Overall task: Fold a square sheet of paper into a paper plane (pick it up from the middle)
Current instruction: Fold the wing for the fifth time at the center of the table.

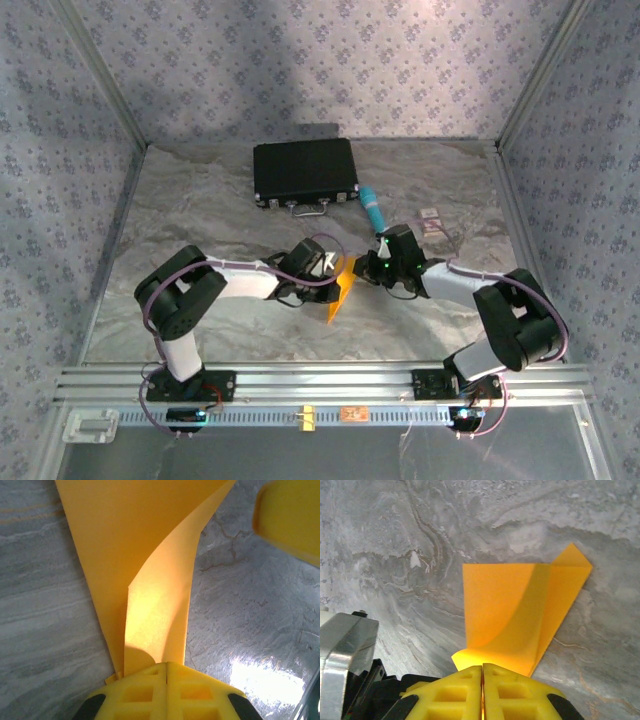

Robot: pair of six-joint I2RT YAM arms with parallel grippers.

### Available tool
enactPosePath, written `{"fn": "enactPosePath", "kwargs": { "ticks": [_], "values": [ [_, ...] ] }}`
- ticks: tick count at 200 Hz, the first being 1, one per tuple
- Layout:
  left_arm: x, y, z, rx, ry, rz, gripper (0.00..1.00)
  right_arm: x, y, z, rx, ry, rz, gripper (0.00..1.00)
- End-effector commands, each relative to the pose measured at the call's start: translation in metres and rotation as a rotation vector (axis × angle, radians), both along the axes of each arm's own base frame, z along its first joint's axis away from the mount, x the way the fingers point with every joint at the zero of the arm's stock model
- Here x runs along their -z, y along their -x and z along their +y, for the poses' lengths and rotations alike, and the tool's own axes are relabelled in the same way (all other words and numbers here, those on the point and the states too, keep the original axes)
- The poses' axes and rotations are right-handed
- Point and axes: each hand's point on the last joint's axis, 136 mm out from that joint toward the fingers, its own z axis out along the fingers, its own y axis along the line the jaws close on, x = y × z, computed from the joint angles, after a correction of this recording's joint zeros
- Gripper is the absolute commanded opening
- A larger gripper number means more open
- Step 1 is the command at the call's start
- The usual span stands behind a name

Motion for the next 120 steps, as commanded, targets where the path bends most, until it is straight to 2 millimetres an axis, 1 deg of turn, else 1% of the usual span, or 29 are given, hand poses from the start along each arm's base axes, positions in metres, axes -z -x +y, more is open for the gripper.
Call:
{"fn": "enactPosePath", "kwargs": {
  "ticks": [1, 35, 52, 76, 101, 120],
  "values": [
    [0.027, 0.016, 0.022, 0.0, -0.106, 0.056, 0.0, -0.004, 0.0, 0.012, -0.064, 0.0, -0.009, 0.09],
    [0.029, 0.015, 0.02, 0.0, -0.104, 0.058, 0.0, 0.011, 0.003, 0.024, -0.105, 0.009, 0.026, 0.08],
    [0.031, 0.016, 0.021, 0.003, -0.112, 0.065, 0.0, 0.022, 0.005, 0.022, -0.102, 0.024, 0.054, 0.08],
    [0.031, 0.016, 0.02, 0.007, -0.11, 0.065, 0.0, 0.031, 0.008, 0.021, -0.106, 0.027, 0.062, 0.08],
    [0.031, 0.017, 0.017, 0.02, -0.104, 0.072, 0.0, 0.045, 0.006, 0.012, -0.087, 0.057, 0.082, 0.08],
    [0.032, 0.018, 0.018, 0.024, -0.108, 0.075, 0.0, 0.05, 0.0, 0.001, -0.058, 0.084, 0.088, 0.08]
  ]
}}
